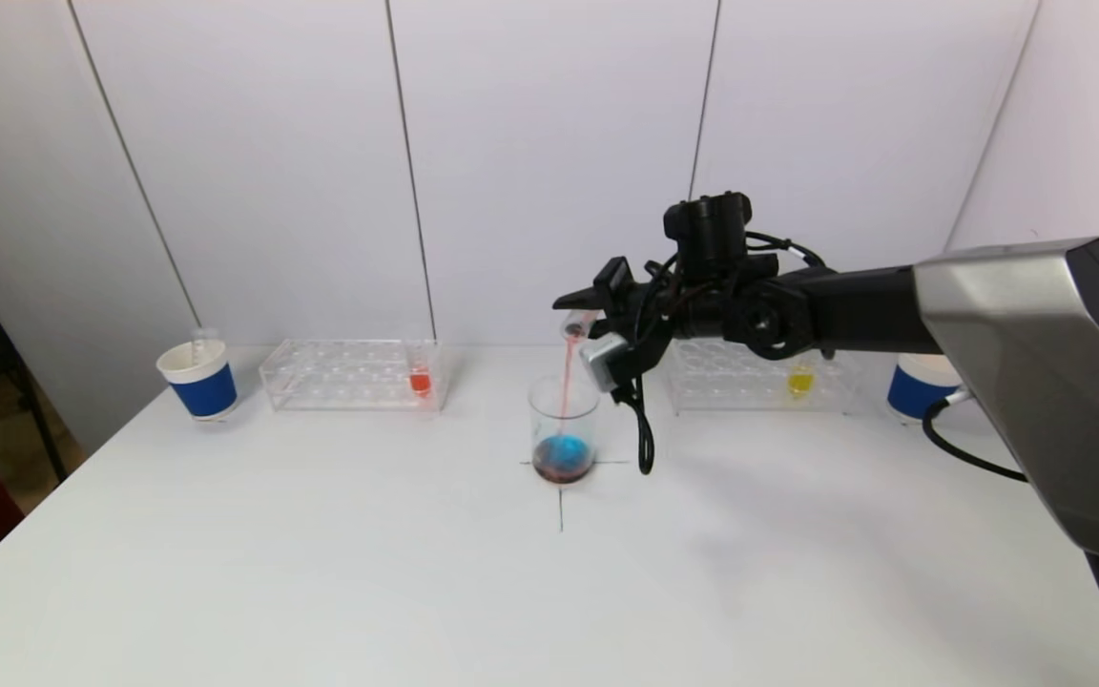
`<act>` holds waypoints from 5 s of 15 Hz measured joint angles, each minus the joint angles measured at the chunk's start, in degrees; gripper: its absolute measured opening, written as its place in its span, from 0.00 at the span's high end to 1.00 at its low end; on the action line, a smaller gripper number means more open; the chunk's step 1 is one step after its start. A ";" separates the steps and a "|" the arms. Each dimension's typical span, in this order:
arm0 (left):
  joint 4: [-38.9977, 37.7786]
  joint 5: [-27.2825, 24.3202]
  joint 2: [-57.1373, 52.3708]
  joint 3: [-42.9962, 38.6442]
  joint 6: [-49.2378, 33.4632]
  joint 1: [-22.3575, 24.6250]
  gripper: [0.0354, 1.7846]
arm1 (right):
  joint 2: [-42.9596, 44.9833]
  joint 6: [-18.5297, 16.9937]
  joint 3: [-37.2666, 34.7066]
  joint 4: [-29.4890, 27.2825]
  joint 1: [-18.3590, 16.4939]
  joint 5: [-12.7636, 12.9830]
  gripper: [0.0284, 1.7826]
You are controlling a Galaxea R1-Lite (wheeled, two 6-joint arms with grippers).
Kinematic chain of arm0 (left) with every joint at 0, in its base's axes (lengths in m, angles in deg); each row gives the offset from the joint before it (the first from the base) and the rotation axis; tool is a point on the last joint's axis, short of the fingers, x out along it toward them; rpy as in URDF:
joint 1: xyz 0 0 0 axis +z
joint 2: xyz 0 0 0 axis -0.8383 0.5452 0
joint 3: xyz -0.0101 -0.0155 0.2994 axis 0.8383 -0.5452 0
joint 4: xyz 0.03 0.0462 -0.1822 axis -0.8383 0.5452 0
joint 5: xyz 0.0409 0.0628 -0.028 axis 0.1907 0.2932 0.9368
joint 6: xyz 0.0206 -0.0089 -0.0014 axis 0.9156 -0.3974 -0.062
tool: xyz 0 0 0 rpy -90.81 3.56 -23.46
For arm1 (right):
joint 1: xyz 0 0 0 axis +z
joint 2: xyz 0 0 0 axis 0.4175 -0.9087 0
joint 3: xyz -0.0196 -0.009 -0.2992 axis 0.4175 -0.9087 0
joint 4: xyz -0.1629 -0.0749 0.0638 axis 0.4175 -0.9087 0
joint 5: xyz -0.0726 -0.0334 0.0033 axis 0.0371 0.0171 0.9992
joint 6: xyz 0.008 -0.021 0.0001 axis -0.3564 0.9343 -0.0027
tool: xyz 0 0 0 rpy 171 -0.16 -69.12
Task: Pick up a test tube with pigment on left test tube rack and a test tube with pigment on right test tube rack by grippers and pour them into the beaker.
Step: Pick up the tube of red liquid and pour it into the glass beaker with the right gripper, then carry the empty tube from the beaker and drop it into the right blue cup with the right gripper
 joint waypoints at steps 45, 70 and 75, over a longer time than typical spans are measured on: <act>0.00 0.05 0.00 0.00 0.00 0.00 0.01 | 7.89 -69.49 6.16 10.23 -5.35 11.68 0.71; 0.00 0.02 0.00 0.00 -0.02 0.05 0.01 | 13.48 -107.40 -20.46 24.31 -35.43 20.81 0.71; 0.00 0.05 0.00 0.00 -0.02 0.00 0.01 | 12.52 -107.97 -23.72 26.88 -38.55 19.18 0.71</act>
